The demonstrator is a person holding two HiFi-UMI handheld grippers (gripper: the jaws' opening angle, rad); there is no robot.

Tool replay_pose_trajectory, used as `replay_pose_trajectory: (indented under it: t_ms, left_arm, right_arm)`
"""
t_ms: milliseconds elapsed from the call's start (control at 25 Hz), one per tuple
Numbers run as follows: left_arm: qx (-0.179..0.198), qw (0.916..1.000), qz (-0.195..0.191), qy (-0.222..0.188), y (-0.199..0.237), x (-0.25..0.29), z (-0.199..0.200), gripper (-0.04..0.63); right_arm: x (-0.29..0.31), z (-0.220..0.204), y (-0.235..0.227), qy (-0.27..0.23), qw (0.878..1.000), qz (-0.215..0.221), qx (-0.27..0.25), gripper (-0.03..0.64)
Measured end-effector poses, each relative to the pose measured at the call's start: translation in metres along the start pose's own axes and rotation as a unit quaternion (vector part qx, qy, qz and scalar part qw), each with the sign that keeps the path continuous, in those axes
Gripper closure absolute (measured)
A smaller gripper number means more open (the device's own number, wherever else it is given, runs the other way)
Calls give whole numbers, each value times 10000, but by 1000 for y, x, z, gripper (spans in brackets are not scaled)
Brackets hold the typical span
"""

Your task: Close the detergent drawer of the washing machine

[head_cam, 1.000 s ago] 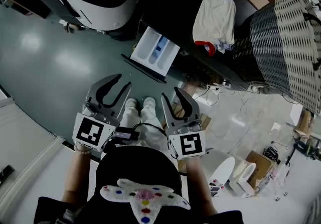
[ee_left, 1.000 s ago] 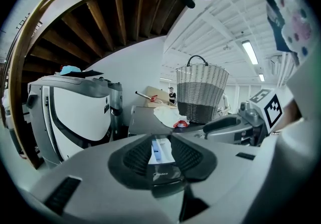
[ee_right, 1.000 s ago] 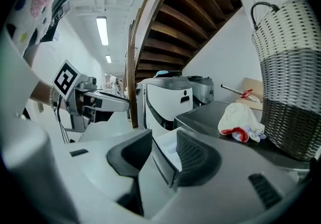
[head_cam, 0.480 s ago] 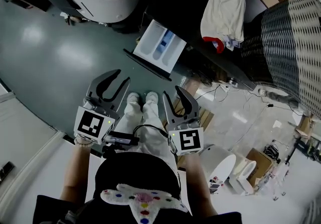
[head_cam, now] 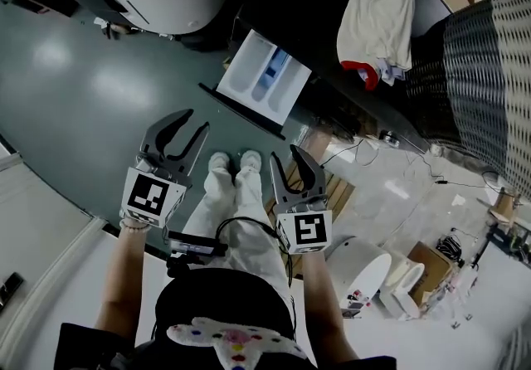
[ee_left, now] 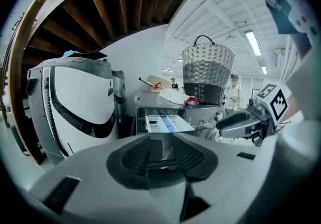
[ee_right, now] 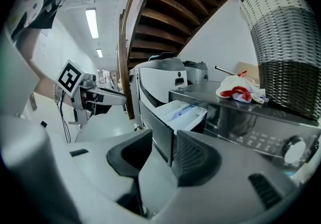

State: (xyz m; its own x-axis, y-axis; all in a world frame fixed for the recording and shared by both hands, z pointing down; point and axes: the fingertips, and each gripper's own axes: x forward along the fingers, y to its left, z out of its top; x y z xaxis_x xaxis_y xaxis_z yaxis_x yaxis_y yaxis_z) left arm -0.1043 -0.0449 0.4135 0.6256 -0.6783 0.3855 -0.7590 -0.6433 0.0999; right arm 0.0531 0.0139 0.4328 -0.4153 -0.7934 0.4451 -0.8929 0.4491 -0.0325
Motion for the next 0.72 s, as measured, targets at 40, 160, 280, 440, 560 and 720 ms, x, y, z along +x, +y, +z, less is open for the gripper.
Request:
replay_pose_trajectory:
  t_ms: [40, 160, 280, 440, 560, 720]
  left_arm:
    - [22, 10000, 12, 50, 2, 3, -4, 460]
    - [46, 9999, 59, 152, 10, 11, -15, 457]
    - [66, 9997, 76, 203, 18, 19, -22, 454]
    - [33, 9995, 59, 311, 24, 28, -42, 451]
    - [35, 9993, 99, 360, 28, 34, -53, 445]
    - [67, 9989, 160, 440, 36, 44, -63, 442]
  right_arm:
    - [2, -4, -1, 27, 10000, -6, -1, 480]
    - [8, -17, -4, 131, 9999, 13, -27, 480]
    - [16, -28, -6, 185, 9998, 33, 68, 480]
    - [24, -41, -8, 261, 9996, 23, 127, 480]
    - [28, -54, -3, 375, 9991, 40, 187, 480]
    - [35, -58, -2, 403, 9990, 38, 210, 480]
